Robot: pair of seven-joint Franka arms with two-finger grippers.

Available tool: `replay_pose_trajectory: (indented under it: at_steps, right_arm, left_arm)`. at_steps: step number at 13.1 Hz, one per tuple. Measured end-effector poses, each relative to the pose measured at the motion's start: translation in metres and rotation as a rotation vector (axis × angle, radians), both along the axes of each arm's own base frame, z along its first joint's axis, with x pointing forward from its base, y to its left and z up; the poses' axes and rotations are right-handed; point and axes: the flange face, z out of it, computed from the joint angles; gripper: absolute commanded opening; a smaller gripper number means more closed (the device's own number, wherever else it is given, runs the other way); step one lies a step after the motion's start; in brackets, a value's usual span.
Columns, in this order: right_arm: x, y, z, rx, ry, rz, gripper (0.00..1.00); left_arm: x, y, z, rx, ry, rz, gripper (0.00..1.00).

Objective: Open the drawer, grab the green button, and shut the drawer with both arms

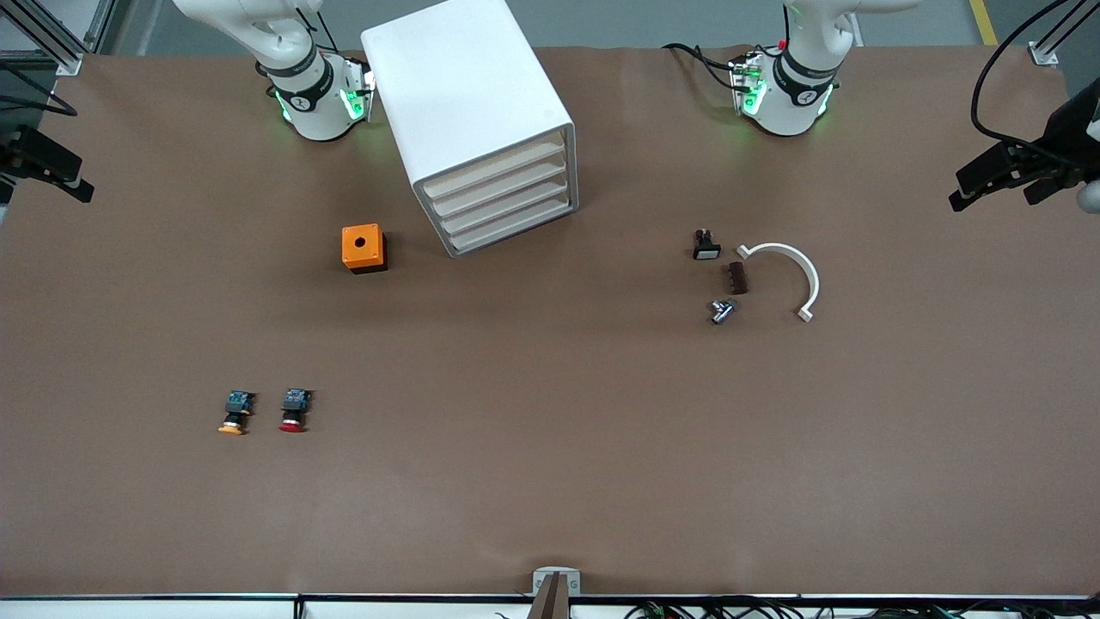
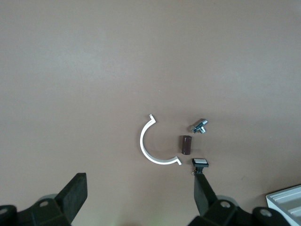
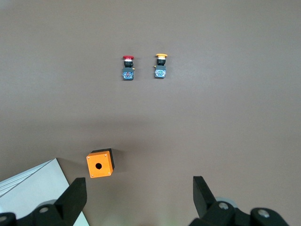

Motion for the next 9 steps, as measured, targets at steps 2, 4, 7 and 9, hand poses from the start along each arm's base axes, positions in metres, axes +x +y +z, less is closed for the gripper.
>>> replay_pose_trajectory:
  at_steps: [2,4,7,9]
  right_arm:
    - [0.0,-0.002,0.0,-0.001,0.0,0.008,1.0]
    - [0.0,-0.005,-0.001,0.0,0.0,0.011,1.0]
    - [0.0,-0.005,-0.001,0.0,0.002,0.013,1.0]
    - [0.0,-0.005,-0.002,0.0,0.002,0.014,1.0]
  left_arm:
    - [0.006,0.017,-0.011,0.0,0.022,0.032,1.0]
    - [0.018,0.024,-0.036,0.001,0.066,0.045,1.0]
    - [0.045,0.021,-0.097,0.003,0.167,0.04,1.0]
    - [0.063,0.016,-0.146,0.005,0.236,0.033,1.0]
